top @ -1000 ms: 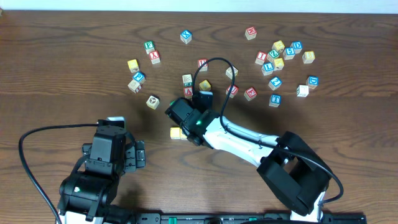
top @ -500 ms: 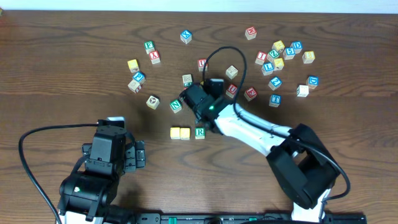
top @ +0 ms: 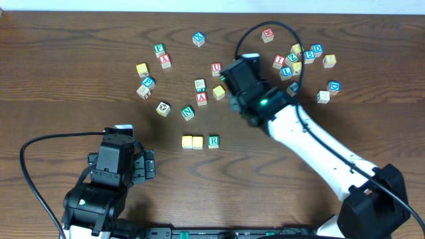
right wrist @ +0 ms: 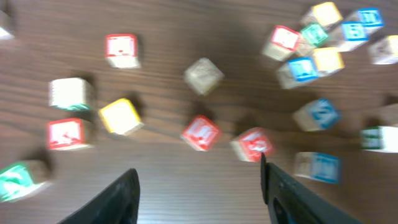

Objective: Spell out CORL
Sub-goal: 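Move the right gripper up to the blue L block in the cluster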

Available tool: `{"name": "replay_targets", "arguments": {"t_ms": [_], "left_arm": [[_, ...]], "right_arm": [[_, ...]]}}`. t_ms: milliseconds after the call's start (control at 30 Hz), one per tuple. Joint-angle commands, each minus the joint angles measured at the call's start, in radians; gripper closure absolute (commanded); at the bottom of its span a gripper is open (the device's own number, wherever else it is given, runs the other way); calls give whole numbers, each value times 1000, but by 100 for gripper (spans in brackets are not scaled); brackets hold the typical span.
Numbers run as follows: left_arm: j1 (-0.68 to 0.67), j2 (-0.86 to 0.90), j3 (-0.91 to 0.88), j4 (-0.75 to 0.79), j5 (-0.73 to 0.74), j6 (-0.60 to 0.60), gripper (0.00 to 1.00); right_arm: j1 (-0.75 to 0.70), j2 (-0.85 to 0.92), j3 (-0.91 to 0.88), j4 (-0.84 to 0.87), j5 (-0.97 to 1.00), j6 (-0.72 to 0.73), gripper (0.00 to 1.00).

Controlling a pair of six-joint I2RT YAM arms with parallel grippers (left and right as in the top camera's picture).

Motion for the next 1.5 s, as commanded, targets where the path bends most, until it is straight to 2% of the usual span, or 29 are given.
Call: {"name": "replay_targets", "arguments": {"t_ms": [0, 167, 333, 533, 800, 1033, 1467], "left_arm": [[4, 0, 2, -3, -2, -9, 1], [4, 0, 2, -3, -2, -9, 1], [4, 0, 2, -3, -2, -10, 1], [4, 0, 2, -3, -2, -10, 1], [4, 0, 2, -3, -2, -10, 1], [4, 0, 2, -3, -2, -10, 1], [4, 0, 2, -3, -2, -9, 1]], "right_arm": [[-112, -2, 26, -35, -64, -105, 43], [-277, 0, 48, -39, -264, -177, 43], [-359, 1, 68, -33, -320, -286, 45], [-373, 19, 69, -26, -315, -387, 46], [-390, 148, 70, -6, -315, -463, 47], [-393, 227, 70, 12, -294, -470, 48], [-430, 229, 70, 57, -293, -481, 49]]}}
